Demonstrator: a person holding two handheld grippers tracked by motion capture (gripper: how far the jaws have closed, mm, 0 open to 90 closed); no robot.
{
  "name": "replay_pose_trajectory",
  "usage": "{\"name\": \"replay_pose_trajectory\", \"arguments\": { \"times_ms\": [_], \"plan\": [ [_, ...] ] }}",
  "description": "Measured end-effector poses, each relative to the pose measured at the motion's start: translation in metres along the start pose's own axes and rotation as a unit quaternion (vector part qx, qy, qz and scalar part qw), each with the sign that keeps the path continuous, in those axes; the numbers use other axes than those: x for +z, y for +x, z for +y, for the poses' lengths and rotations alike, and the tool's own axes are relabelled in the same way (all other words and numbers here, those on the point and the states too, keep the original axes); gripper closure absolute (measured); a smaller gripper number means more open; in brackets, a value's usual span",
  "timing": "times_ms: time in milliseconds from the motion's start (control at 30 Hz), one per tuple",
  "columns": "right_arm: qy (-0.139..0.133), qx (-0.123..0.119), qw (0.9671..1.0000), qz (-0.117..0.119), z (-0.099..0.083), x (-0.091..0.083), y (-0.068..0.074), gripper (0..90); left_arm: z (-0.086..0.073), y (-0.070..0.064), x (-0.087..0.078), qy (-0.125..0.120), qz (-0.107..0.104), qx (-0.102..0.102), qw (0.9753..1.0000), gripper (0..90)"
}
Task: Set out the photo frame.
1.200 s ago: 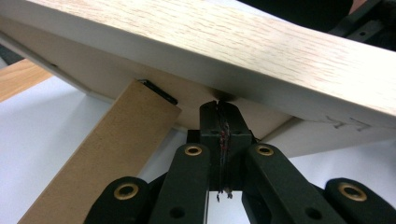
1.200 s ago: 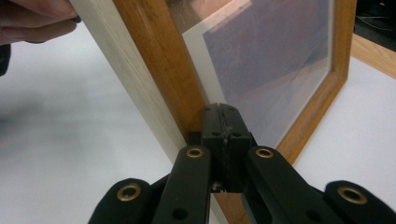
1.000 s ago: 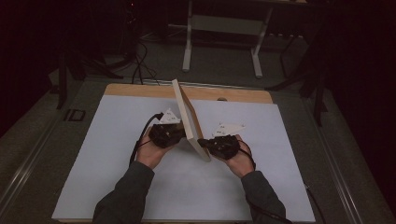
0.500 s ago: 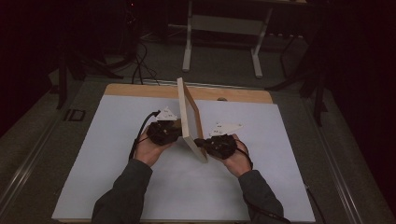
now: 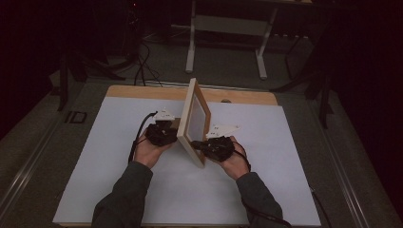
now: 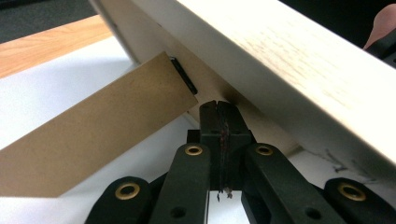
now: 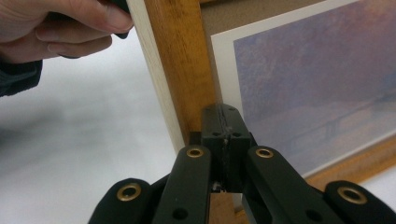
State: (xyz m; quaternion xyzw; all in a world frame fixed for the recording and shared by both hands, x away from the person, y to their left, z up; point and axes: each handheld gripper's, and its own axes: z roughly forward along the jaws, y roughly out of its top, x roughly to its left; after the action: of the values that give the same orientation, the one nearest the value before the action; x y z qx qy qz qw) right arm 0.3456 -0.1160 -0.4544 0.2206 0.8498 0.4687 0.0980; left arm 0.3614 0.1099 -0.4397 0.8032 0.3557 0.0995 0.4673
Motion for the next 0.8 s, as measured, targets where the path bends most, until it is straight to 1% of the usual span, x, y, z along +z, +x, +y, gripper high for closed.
{"name": "replay_pose_trajectory", "arguments": {
  "times_ms": [67, 133, 267, 300, 400, 467, 500, 533, 633, 700, 800],
  "plan": [
    [0.000, 0.001, 1.0000, 0.000, 0.001, 0.002, 0.001, 90.0, -0.002, 0.004, -0.001, -0.005, -0.007, -0.009, 0.9999, 90.0],
    [0.003, -0.005, 1.0000, -0.002, 0.003, 0.004, 0.003, 90.0, -0.004, 0.006, -0.001, -0.011, -0.011, -0.014, 0.9998, 90.0],
    [0.004, -0.009, 0.9999, -0.003, 0.004, 0.006, 0.004, 90.0, -0.005, 0.007, -0.002, -0.015, -0.010, -0.015, 0.9997, 90.0],
    [0.004, -0.011, 0.9999, -0.004, 0.005, 0.006, 0.005, 89.9, -0.005, 0.007, -0.003, -0.012, -0.005, -0.016, 0.9998, 90.0],
    [0.006, -0.016, 0.9998, -0.010, 0.004, 0.006, 0.005, 88.6, -0.005, 0.008, -0.005, -0.011, -0.002, -0.019, 0.9998, 84.6],
    [0.006, -0.016, 0.9998, -0.010, 0.004, 0.006, 0.005, 88.6, -0.005, 0.009, -0.006, -0.010, -0.002, -0.020, 0.9997, 83.5],
    [0.008, -0.016, 0.9998, -0.012, 0.004, 0.006, 0.004, 87.4, -0.005, 0.010, -0.009, -0.010, -0.001, -0.020, 0.9998, 80.0],
    [0.008, -0.016, 0.9998, -0.013, 0.004, 0.006, 0.004, 87.0, -0.006, 0.011, -0.012, -0.012, -0.002, -0.021, 0.9997, 78.6],
    [0.008, -0.012, 0.9997, -0.018, 0.002, 0.004, 0.002, 85.7, -0.007, 0.013, -0.017, -0.018, 0.000, -0.023, 0.9996, 73.6],
    [0.007, -0.009, 0.9997, -0.021, 0.001, 0.002, 0.000, 84.6, -0.007, 0.013, -0.021, -0.021, 0.005, -0.021, 0.9995, 71.2],
    [0.006, -0.005, 0.9997, -0.024, -0.001, -0.001, -0.003, 82.7, -0.007, 0.013, -0.026, -0.026, 0.007, -0.018, 0.9995, 67.9]
  ]
}}
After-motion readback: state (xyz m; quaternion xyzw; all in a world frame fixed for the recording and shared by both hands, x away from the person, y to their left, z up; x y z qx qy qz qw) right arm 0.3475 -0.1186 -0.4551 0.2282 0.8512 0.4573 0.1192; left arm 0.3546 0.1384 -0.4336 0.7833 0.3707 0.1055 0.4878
